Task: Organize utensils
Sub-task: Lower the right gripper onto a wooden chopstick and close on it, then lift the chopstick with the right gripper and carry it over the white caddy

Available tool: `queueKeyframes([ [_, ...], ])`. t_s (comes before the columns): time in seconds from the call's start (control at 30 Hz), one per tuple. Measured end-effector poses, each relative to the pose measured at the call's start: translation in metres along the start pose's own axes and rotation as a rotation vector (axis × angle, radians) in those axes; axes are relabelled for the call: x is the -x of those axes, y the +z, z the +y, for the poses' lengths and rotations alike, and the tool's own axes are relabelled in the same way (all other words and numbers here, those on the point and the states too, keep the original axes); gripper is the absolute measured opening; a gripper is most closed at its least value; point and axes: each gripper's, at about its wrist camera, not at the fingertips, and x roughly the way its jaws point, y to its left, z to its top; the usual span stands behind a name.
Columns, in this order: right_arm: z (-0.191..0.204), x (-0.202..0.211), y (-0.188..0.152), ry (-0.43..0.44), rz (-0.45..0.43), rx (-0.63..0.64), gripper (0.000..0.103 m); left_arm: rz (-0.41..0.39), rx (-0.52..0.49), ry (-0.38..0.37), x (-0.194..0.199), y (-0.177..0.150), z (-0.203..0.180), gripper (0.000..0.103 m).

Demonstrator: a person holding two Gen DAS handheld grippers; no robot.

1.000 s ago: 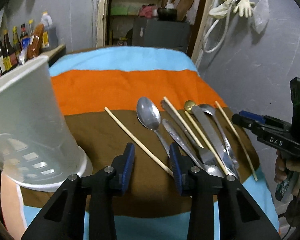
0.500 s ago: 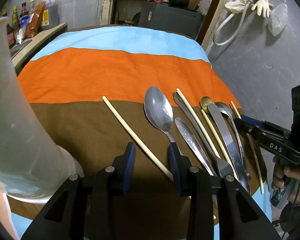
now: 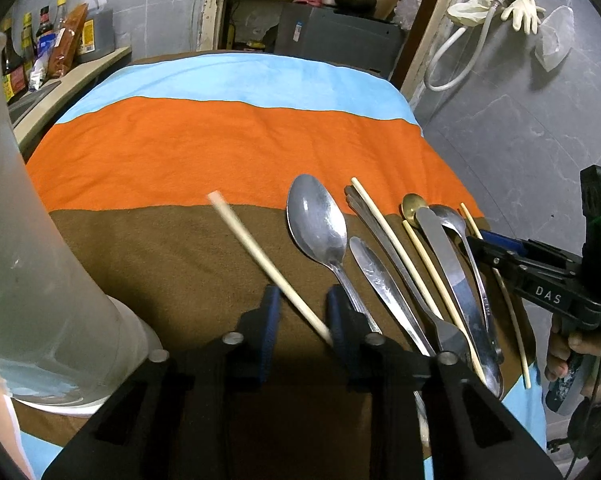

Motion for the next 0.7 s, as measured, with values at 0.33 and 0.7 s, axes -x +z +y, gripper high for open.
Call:
queueKeyframes([
  [0.33, 0.008, 0.002, -0.003, -0.025, -0.012, 0.001, 0.005, -0.005, -0.009, -0.020, 0.001, -0.002, -0.003, 0.010],
  [0.7, 0.023, 0.023, -0.016, 0.004, -0.103, 0.017, 0.003, -0.013, -0.011, -0.085, 0.010, -0.009, -0.006, 0.002],
])
